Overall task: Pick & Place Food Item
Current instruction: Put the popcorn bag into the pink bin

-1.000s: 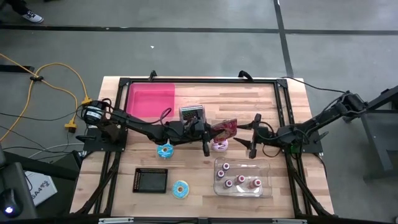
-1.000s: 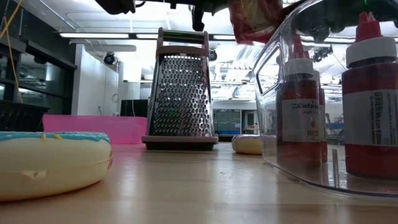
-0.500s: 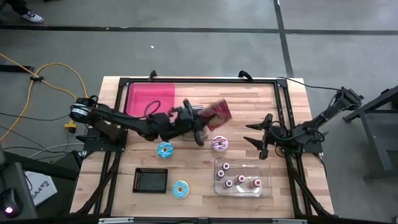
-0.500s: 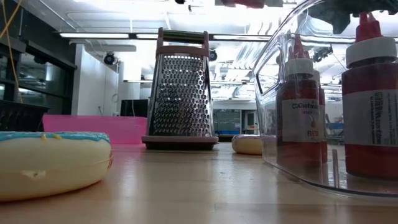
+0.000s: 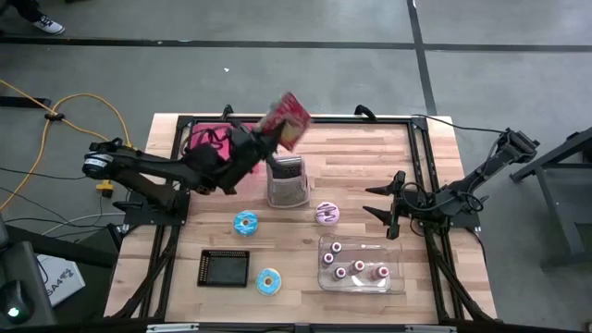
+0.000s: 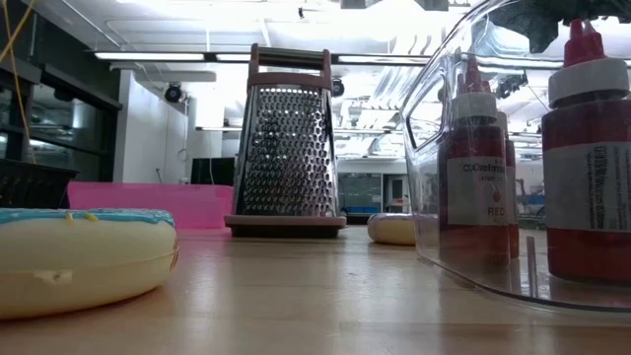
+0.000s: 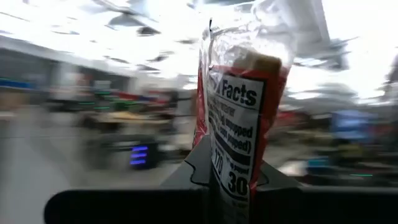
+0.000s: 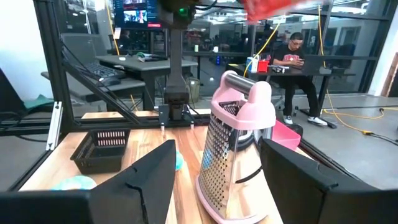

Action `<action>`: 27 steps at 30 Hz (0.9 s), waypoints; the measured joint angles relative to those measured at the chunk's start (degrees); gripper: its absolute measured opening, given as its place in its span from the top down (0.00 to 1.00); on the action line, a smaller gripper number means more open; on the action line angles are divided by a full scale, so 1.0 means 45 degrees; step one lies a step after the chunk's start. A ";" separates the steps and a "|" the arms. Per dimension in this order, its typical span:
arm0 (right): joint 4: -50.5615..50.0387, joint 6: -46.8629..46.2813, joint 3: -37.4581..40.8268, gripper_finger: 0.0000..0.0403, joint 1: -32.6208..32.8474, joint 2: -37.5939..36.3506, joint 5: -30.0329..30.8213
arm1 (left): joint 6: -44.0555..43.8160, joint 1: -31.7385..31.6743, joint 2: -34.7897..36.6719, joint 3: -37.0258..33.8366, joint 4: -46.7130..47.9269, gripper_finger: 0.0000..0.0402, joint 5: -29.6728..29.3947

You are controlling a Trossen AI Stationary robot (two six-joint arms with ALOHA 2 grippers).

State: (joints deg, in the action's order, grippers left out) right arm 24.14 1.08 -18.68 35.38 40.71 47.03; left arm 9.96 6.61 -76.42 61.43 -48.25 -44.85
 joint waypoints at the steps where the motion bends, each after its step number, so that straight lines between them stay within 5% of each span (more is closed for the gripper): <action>1: 0.0000 0.0000 0.0000 0.45 0.0000 0.0000 0.0000 | 0.0389 -0.0114 0.0018 0.0000 0.0014 0.97 -0.0657; 15: -0.0221 -0.0188 0.0000 0.45 0.0000 0.0000 -0.0005 | 0.5310 -0.0495 0.0024 0.0000 0.1546 0.97 -0.8058; 27: -0.1137 -0.1302 0.0000 0.45 0.0000 0.0005 -0.0009 | 0.3965 -0.0776 0.0180 -0.0032 0.3118 0.96 -0.9045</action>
State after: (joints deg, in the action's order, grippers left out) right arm 19.02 -4.78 -18.68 35.38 40.73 46.98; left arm 27.80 3.12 -75.61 61.29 -34.22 -85.56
